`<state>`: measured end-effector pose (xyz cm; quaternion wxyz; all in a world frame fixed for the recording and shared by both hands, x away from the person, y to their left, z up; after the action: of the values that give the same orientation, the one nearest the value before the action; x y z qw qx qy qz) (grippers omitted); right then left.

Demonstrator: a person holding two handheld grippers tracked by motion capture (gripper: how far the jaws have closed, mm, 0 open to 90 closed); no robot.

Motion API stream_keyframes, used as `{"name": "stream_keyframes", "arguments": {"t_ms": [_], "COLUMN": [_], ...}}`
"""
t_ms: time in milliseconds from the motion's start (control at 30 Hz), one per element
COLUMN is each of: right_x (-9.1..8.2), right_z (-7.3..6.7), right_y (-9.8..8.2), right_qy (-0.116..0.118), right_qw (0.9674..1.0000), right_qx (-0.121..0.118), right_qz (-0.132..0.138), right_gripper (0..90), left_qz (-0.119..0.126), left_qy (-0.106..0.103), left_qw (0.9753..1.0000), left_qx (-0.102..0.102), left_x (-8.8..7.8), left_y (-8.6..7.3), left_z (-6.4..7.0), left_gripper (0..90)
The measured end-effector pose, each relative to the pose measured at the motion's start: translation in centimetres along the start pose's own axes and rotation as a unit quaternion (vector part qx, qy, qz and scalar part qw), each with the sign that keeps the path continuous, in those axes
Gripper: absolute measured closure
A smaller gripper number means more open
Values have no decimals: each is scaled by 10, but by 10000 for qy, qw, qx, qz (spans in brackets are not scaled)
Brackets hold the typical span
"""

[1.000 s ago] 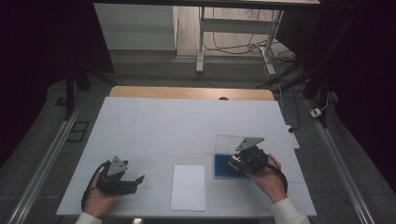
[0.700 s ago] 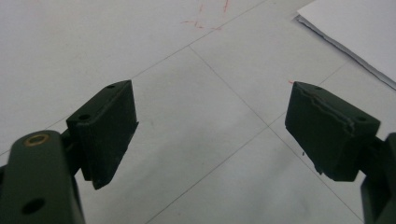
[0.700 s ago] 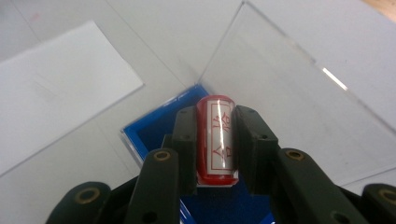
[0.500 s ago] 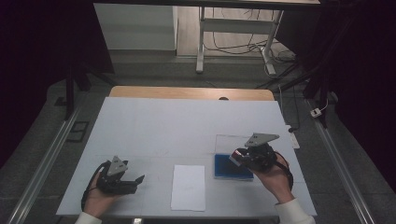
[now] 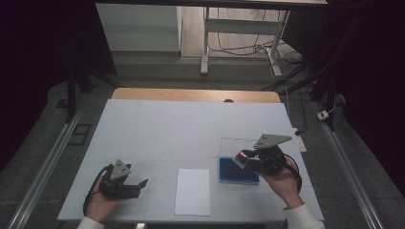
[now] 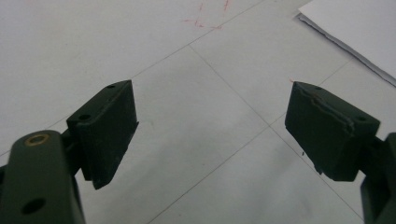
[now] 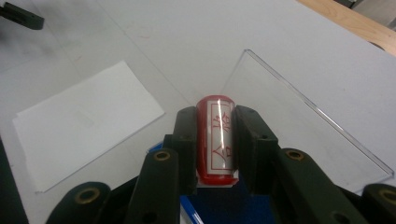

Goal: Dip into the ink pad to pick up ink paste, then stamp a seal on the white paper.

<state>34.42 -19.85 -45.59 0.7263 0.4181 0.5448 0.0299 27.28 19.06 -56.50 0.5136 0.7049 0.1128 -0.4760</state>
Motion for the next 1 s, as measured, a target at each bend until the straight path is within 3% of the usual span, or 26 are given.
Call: {"name": "stream_keyframes", "arguments": {"t_ms": [1000], "right_x": [8], "right_z": [-34], "right_y": [15], "right_qy": [254], "right_qw": [9987], "right_qx": [-444], "right_qz": [39], "right_gripper": [704], "left_qz": [-2], "left_qy": [10], "left_qw": [10000], "left_qx": [-7], "left_x": [1], "left_y": [1], "left_z": [0], "left_gripper": [171]}}
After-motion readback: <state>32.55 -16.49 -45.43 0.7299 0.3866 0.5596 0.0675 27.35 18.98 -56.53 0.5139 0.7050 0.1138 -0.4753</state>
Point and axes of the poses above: each handheld gripper's, and its own axes: x roughly forward along the jaws, y roughly out of its top, z roughly to its right, the point moved 6 cm from there along x, roughly forward along the jaws, and after that the axes turned 8 degrees about -z, right-handed, at the moved point
